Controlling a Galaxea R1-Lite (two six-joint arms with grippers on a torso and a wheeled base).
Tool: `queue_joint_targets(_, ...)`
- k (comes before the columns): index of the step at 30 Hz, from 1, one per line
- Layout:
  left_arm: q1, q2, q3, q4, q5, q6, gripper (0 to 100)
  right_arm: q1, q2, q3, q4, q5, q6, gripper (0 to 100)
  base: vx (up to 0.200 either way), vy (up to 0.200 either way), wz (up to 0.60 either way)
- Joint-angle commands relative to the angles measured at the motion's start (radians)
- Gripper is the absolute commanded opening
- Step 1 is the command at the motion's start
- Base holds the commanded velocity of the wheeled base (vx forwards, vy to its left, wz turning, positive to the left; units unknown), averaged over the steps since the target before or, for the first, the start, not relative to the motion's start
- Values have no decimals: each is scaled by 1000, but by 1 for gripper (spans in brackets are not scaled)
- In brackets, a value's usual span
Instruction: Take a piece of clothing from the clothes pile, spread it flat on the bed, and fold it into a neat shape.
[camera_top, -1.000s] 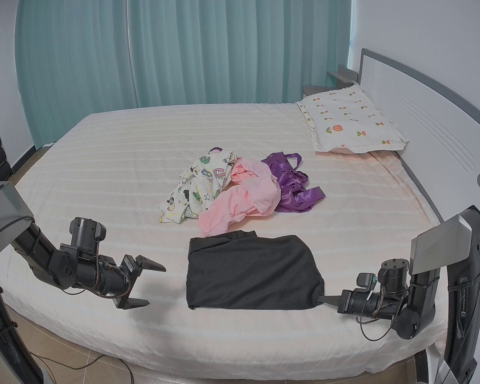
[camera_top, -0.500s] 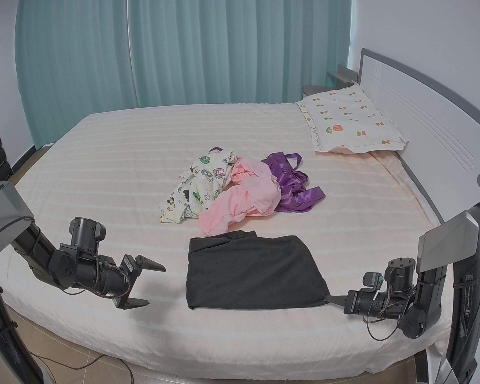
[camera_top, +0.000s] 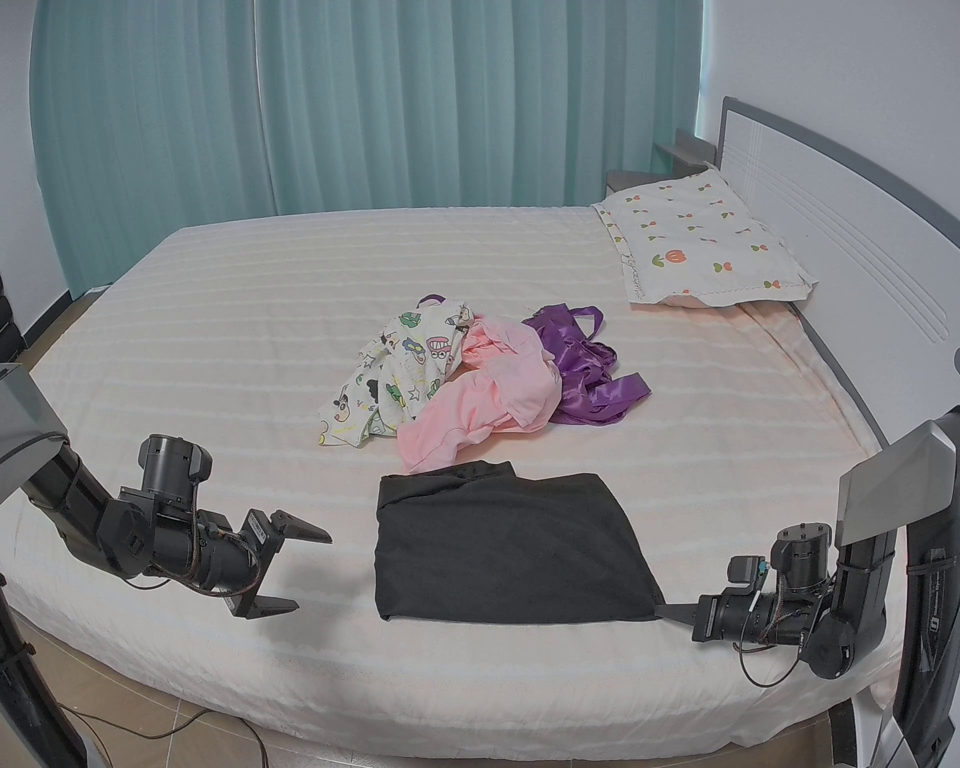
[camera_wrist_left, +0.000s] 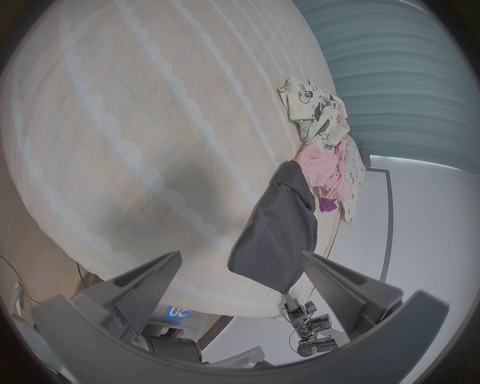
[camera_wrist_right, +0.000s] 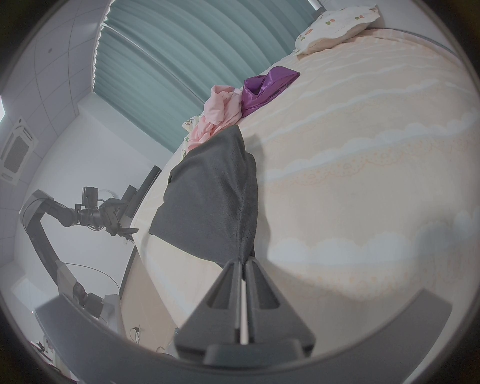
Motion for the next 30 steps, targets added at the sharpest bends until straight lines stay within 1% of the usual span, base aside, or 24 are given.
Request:
queue_joint_targets(1,0,-1,0,-1,0,0,100,-1,16,-3,0,0,-11,100,0,0,0)
queue_joint_targets(7,0,-1,0,-1,0,0,100,-6,13,-5,-23,0,-11,100,0,0,0)
queue_joint_targets(13,0,-1,0,-1,0,0,100,-15,-9,-15,-23,-17,-8,100,0,0,0)
queue_joint_targets(15,0,-4,-5,-1,-3,-5,100,-47,-50,-28,-22,-17,-1,100,0,0,0)
queue_joint_targets(20,11,-19,11,1,-9,-16,100,-62,-125,-26,-22,-19,7,100,0,0,0)
queue_joint_targets(23,12,-108,52,-24,-2,-37,100,-62,-213,-9,-22,-29,9,100,0,0,0)
queue_joint_targets(25,9,-246,94,-74,1,-57,100,-61,-306,17,-17,-59,27,100,0,0,0)
queue_joint_targets(27,9,-371,133,-114,6,-51,100,-59,-405,52,-15,-83,38,100,0,0,0)
queue_joint_targets(28,9,-404,146,-125,17,-49,100,-59,-435,67,-15,-88,41,100,0,0,0)
queue_joint_targets(30,12,-544,189,-165,84,-40,100,-58,-572,144,-17,-95,44,100,0,0,0)
